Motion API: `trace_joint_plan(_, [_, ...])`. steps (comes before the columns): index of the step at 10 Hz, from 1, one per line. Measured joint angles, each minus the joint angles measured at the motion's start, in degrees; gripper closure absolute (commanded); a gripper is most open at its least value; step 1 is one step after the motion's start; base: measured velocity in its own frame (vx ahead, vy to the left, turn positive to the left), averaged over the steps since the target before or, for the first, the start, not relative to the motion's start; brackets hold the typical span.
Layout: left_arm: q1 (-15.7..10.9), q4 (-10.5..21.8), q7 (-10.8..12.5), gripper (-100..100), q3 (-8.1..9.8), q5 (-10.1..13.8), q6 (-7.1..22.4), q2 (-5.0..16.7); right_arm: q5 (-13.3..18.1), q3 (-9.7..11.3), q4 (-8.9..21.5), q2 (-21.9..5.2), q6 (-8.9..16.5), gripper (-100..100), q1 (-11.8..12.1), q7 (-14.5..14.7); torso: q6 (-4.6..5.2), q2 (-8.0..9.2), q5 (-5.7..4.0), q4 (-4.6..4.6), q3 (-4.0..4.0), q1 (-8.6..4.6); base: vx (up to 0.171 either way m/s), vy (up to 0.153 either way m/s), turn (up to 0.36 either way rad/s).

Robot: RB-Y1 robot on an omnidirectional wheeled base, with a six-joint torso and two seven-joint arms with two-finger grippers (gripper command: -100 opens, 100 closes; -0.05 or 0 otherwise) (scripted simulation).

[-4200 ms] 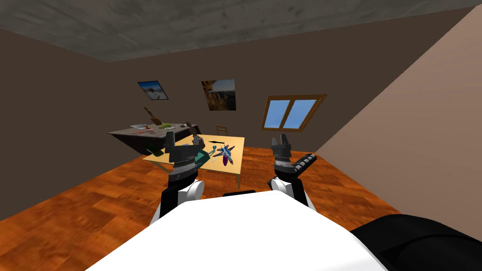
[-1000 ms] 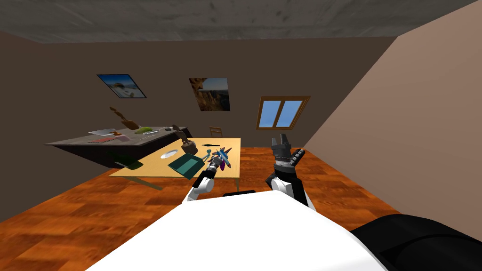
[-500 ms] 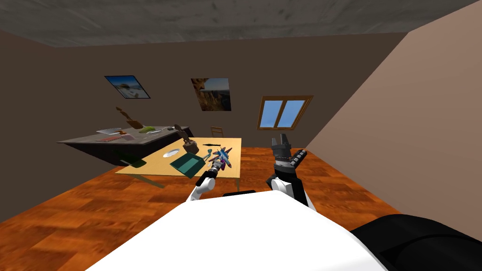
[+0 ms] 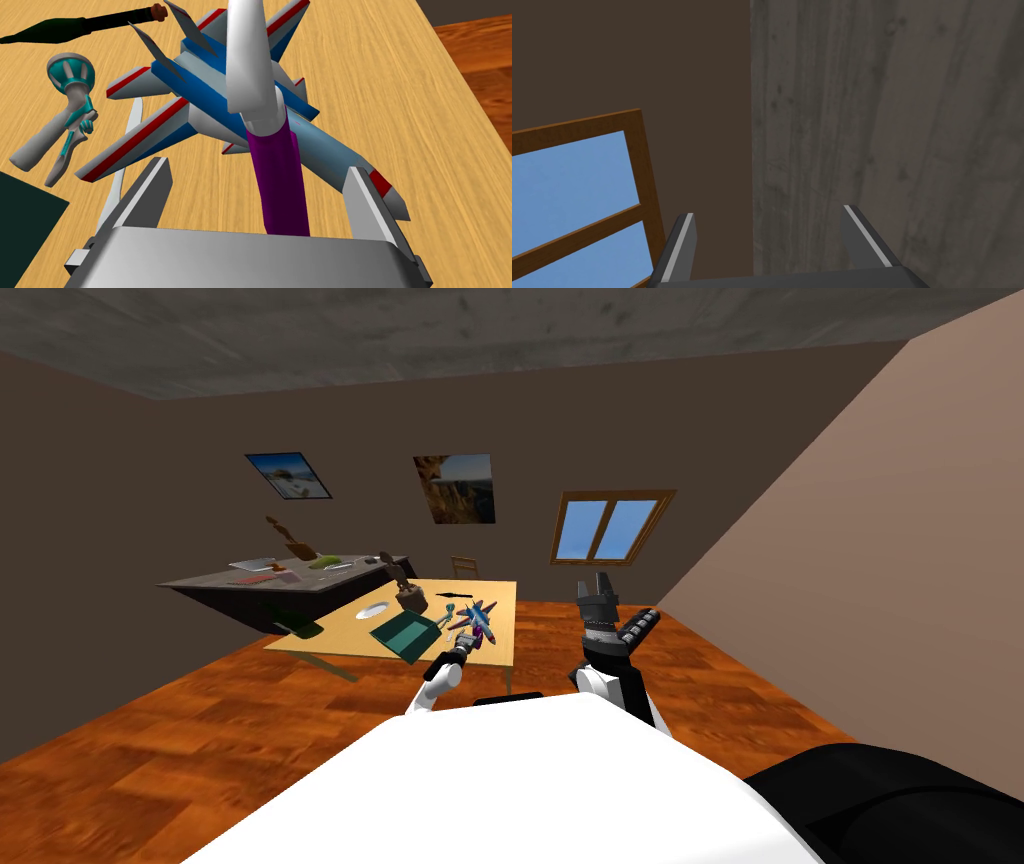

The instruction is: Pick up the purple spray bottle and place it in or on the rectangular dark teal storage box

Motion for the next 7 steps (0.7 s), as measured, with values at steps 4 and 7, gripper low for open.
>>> trace_joint_plan(4, [-0.51, 2.0, 2.37, -100, 1.77, 0.39, 2.02, -5.48, 0.0, 0.0, 0.0, 0.0, 0.0, 0, 0.0, 0.0, 0.01, 0.02, -0.01, 0.01, 0.01, -0.03, 0.003, 0.033, 0.024])
trace_joint_plan(7, [-1.42, 3.22, 2.48, -100, 2.48, 0.52, 1.68, -5.53, 0.0, 0.01, 0.0, 0.0, 0.0, 0, -0.01, 0.0, 0.04, 0.07, -0.03, 0.02, 0.04, -0.12, -0.016, 0.006, -0.104])
